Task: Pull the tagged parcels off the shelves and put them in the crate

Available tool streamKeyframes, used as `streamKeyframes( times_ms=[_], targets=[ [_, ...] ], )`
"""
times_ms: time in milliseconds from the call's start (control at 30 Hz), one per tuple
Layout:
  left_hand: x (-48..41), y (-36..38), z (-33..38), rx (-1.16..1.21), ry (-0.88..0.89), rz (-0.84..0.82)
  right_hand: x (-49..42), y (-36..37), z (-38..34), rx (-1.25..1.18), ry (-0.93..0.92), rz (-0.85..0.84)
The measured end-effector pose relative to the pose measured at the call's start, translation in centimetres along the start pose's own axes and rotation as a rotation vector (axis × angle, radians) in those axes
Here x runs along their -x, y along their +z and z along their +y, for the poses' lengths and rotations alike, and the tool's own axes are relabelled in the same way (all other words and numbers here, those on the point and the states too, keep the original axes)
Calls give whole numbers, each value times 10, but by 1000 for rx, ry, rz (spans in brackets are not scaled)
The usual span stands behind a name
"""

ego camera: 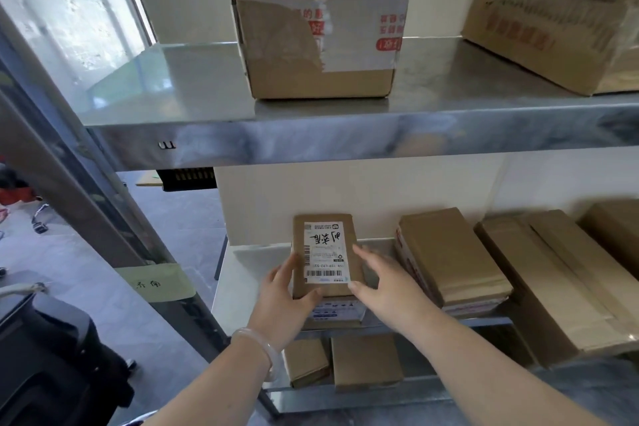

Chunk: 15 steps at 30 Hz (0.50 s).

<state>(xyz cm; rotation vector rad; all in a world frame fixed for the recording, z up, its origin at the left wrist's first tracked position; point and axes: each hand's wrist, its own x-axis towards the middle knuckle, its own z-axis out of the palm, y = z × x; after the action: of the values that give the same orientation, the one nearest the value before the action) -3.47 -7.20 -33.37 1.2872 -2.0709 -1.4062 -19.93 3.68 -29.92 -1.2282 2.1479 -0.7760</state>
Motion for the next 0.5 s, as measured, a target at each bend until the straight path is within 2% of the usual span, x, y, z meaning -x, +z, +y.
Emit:
streamKeyframes(
  times_ms=[133, 233, 333, 500],
  targets=[
    [0, 9, 34, -289, 218, 111, 9, -38, 8, -1, -87, 198],
    [-3, 29, 66, -315, 358, 76, 13, -76, 28, -52, -73, 374],
    [-5, 61, 91, -256, 373, -17, 14, -107, 57, -23, 40, 444],
    [-6, 125, 110, -181, 241, -194, 18, -124, 94, -43, 205, 353]
  ],
)
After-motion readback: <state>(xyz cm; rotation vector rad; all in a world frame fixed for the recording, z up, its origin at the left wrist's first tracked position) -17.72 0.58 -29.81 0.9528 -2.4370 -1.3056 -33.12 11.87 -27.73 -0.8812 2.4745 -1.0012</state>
